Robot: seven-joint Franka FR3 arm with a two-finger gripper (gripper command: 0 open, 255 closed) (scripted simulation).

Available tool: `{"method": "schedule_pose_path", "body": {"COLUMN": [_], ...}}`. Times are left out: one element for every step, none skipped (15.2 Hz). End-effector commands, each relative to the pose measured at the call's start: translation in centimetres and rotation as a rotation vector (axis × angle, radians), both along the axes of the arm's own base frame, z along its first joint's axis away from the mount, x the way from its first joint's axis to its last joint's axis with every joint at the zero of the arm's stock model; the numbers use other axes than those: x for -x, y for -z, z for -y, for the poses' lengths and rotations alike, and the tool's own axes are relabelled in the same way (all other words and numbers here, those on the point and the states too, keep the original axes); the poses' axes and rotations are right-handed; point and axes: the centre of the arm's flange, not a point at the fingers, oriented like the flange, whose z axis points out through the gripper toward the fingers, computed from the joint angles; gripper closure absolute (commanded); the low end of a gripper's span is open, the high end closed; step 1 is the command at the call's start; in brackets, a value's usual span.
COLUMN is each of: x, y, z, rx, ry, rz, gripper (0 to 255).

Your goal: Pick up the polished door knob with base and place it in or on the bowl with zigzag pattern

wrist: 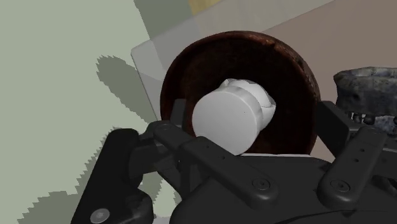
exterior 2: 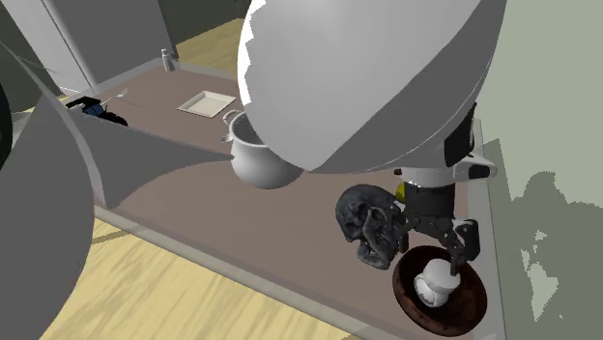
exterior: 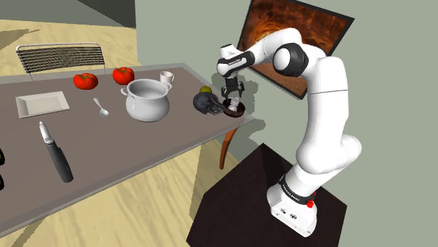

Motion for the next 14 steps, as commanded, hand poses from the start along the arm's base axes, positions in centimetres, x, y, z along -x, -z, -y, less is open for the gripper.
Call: {"method": "schedule_pose_path", "body": {"x": [0.3,0.5,0.7,0.9,1.0,1.0,1.0,1.0,1.0,1.0,1.0,1.0,1.0,1.0], "y": [1.0,1.4,1.9,2.4,2.7,2.7,2.7,2.7,2.7,2.7,2.7,2.7,2.7,2.7], "z": [0.2,0.3,0.5,0.6,0.7,0.7,0.7,0.7,0.7,0.7,0.7,0.7,0.7,0.7], "rx": [0.004,0.004,0.004,0.004,0.004,0.004,0.004,0.004,0.004,0.004,0.004,0.004,0.004,0.004], "ry": [-0.005,-0.005,-0.005,-0.005,-0.005,-0.005,-0.005,-0.005,-0.005,-0.005,-0.005,-0.005,-0.005,-0.005], "rz": [-0.010,-0.010,-0.010,-0.010,-0.010,-0.010,-0.010,-0.010,-0.010,-0.010,-0.010,-0.010,-0.010,-0.010], "gripper": [0,0,0,0,0,0,0,0,0,0,0,0,255,255]}}
